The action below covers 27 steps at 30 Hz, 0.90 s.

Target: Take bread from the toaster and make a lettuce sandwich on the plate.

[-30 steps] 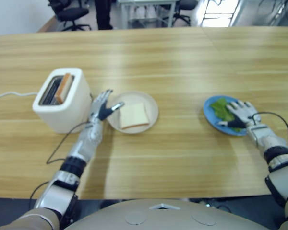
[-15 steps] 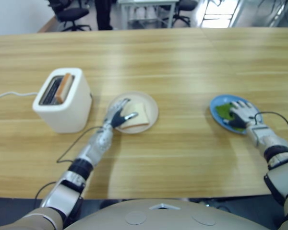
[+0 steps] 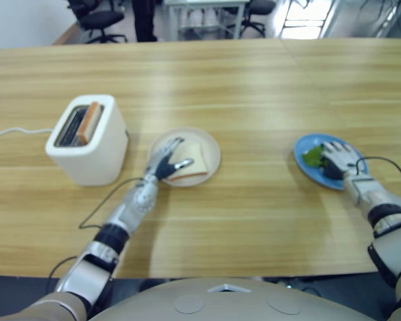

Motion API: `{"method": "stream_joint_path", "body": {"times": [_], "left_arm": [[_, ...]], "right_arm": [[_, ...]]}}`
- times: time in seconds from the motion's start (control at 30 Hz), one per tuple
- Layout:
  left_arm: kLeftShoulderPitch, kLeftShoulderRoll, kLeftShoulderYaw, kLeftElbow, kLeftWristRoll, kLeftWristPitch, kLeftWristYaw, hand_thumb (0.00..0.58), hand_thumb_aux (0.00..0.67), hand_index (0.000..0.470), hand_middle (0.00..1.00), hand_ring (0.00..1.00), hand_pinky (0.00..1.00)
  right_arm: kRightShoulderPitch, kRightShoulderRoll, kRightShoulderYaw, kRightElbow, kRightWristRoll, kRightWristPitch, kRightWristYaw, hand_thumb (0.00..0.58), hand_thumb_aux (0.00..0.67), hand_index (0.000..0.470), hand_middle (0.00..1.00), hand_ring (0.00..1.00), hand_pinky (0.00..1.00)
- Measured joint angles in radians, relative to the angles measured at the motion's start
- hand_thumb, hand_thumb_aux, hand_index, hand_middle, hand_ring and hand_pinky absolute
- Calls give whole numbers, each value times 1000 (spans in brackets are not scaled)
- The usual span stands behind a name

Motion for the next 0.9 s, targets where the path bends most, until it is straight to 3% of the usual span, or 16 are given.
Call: {"method": "stream_joint_path", "body": {"times": [0.03,0.07,0.27,0.43,0.7,0.9], "left_arm": [[9,1,7,-24,0,-10,13,0,0,0,0,0,0],[21,3,15,-57,1,-21,31,0,0,0,0,0,0],[90,25,112,-284,-5,-72,114,0,0,0,0,0,0],[137,25,178,-394,-25,-110,150,0,0,0,0,0,0],[142,-1,209,-348,-86,-144,143,0,0,0,0,0,0],[141,-17,237,-274,-184,-177,117,0,0,0,0,0,0]], "right_arm": [[5,-3,-1,-4,5,-5,-6,580,670,460,769,769,769],[10,-6,-2,-10,13,-9,-11,580,670,460,1000,1000,1000],[79,-47,-36,-120,54,-29,-40,580,670,460,1000,1000,1000],[171,-94,-111,-338,92,-6,-57,580,670,460,1000,1000,1000],[320,-119,-247,-775,107,105,20,580,670,460,1000,1000,1000],[314,-47,-273,-1005,79,163,112,580,670,460,1000,1000,1000]]}}
